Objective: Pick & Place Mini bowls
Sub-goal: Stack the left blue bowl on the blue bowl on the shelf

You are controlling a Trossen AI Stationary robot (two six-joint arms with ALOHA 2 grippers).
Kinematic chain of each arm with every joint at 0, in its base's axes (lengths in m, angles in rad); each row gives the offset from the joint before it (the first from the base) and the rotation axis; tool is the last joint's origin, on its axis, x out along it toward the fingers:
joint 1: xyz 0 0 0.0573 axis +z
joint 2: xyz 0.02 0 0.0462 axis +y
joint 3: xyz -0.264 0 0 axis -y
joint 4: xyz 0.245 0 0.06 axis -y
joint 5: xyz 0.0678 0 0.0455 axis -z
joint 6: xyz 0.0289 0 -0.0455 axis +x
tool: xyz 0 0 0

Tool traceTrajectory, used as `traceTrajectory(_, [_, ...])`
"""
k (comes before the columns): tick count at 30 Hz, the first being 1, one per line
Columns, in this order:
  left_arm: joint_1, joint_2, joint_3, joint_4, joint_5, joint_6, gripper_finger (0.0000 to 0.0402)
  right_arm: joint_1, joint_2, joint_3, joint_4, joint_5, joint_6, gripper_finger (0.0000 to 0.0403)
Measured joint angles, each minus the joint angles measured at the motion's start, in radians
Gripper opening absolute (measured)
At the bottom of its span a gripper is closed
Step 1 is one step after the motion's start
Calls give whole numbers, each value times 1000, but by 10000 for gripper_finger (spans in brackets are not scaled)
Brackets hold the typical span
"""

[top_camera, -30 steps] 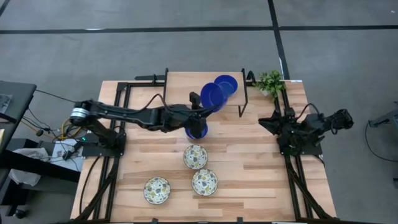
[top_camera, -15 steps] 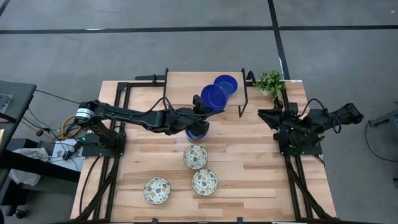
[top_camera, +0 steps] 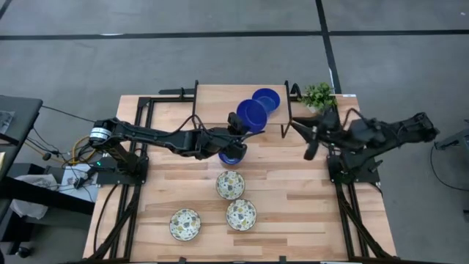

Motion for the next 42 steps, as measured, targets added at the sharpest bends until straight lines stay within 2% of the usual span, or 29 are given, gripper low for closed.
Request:
traceTrajectory(7, [-9, 0, 0, -4, -37, 78, 8, -101, 155, 198, -184, -2, 74, 76])
traceTrajectory(13, [-9, 0, 0, -4, -52, 89, 8, -176, 259, 322, -293, -56, 113, 78])
traceTrajectory(21, [-8, 0, 0, -4, -58, 87, 8, -244, 355, 359, -334, -118, 113, 78])
traceTrajectory(26, [-2, 1, 0, -10, -71, 86, 8, -259, 373, 359, -332, -148, 113, 79])
traceTrajectory(30, [2, 1, 0, -37, -71, 85, 8, -269, 372, 359, -325, -158, 133, 100])
traceTrajectory(37, [9, 1, 0, -44, -65, 85, 8, -292, 392, 361, -326, -184, 180, 165])
traceTrajectory(42, [8, 10, -2, -48, -63, 85, 8, -300, 424, 359, -330, -184, 181, 187])
